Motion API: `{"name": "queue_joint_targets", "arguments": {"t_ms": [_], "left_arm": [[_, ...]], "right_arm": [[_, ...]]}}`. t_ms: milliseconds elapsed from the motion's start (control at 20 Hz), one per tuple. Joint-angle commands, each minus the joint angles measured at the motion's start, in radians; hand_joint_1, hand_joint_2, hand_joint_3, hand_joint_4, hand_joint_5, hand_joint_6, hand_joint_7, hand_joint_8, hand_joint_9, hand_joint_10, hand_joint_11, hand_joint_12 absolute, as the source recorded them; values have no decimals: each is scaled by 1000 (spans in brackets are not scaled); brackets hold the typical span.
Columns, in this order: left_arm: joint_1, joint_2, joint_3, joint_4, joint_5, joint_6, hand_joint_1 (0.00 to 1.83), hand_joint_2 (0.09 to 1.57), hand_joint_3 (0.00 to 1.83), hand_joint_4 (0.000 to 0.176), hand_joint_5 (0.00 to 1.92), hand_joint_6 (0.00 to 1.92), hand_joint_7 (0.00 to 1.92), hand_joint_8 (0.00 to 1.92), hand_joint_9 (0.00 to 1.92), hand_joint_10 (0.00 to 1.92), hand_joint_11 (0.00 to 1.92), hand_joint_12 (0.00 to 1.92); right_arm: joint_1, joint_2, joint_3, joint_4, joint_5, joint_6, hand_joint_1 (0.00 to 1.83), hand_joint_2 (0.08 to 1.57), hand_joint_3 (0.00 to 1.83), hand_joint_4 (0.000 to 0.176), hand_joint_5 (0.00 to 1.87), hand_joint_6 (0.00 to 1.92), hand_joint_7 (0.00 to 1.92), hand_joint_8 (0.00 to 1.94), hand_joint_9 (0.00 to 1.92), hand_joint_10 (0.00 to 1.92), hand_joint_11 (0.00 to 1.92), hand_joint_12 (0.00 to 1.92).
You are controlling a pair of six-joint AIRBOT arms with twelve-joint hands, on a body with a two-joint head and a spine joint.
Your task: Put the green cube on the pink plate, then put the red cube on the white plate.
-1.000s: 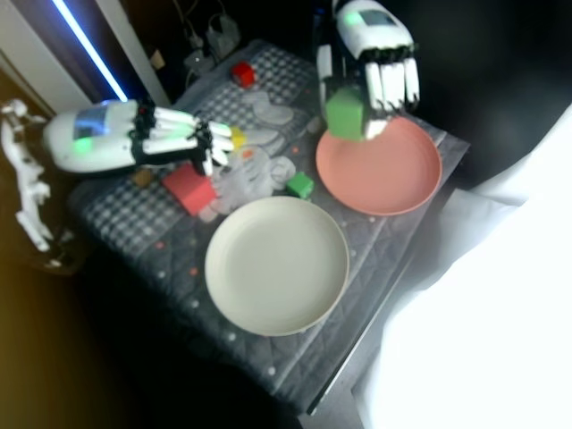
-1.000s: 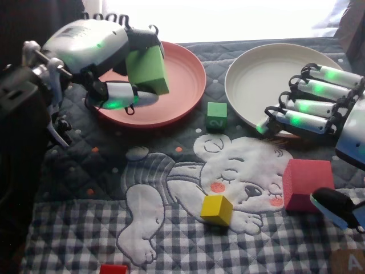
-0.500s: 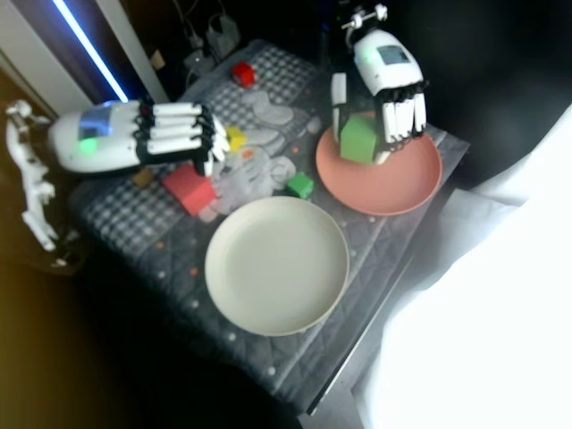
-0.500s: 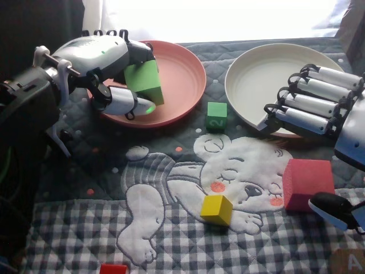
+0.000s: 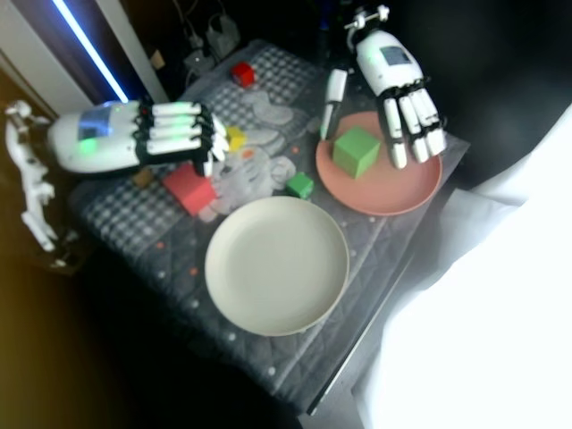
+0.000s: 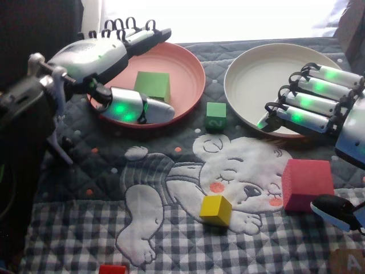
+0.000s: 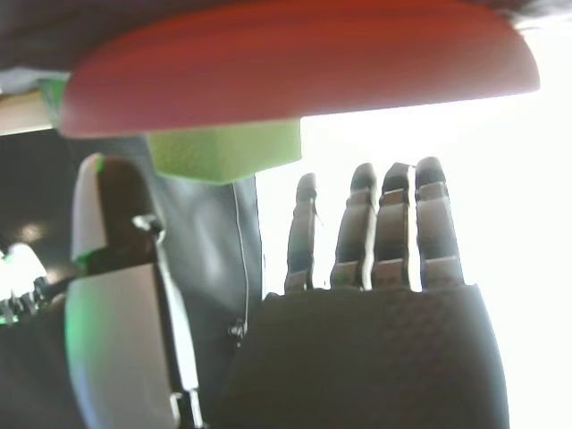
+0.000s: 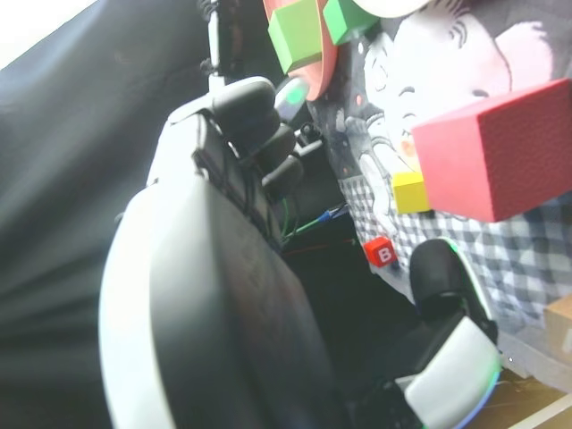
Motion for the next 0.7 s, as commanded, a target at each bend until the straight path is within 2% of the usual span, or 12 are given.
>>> {"name": "queue_joint_targets", "arguments": {"t_ms": [0,50,100,150,200,350,400,450,500,550,600,650], "left_arm": [[0,22,-15,3,-194,-3,505,928,0,176,37,5,175,36,13,510,0,1233],[14,45,-45,7,-240,-3,505,928,0,176,37,5,175,36,13,510,0,1233],[26,62,-72,11,-277,-3,482,965,6,176,41,2,183,30,2,561,0,1436],[49,88,-110,18,-342,-3,474,990,10,176,42,1,182,25,0,528,0,1494],[61,101,-129,22,-370,-3,511,1029,4,176,48,1,128,4,0,390,0,1361],[91,131,-180,37,-453,-3,545,1027,0,176,62,2,162,16,0,475,0,1175],[99,138,-194,42,-474,-3,544,1046,2,147,78,3,128,6,0,540,0,1257],[106,143,-203,46,-489,-3,544,1046,2,147,78,3,128,6,0,540,0,1257],[113,147,-214,50,-505,-3,486,1045,0,137,75,1,158,16,0,680,0,1477],[116,148,-218,51,-512,-3,456,1048,0,126,82,2,205,34,0,800,0,1582],[119,148,-221,52,-518,-3,457,1054,1,124,87,3,233,45,0,814,0,1605],[123,148,-224,52,-525,-3,451,1060,2,122,87,2,250,51,0,829,0,1588]], "right_arm": [[12,2,2,19,-121,-1,916,371,978,0,65,939,135,855,0,1190,0,1679],[13,0,3,19,-112,-1,916,371,978,0,65,939,135,855,0,1190,0,1679],[13,-2,4,19,-101,-1,901,372,936,0,101,893,156,834,20,1174,0,1659],[18,-8,8,19,-73,-1,925,367,932,0,117,902,150,863,11,1215,0,1693],[20,-12,10,19,-59,0,898,363,925,0,142,947,163,943,24,1266,0,1773],[22,-26,24,19,-20,17,906,388,908,0,150,914,142,933,0,1204,0,1743],[22,-32,29,19,-5,24,933,393,873,0,239,695,192,715,0,1051,0,1645],[22,-37,35,19,10,29,933,393,873,0,239,695,192,715,0,1051,0,1645],[22,-44,40,19,31,33,889,405,908,0,244,702,189,692,0,1061,0,1740],[22,-46,43,19,45,37,870,389,939,0,202,826,155,790,0,1081,0,1863],[22,-49,47,19,56,42,860,381,950,0,175,911,131,862,0,1105,0,1909],[22,-57,56,19,69,53,829,381,917,0,216,869,175,831,0,1117,0,1835]]}}
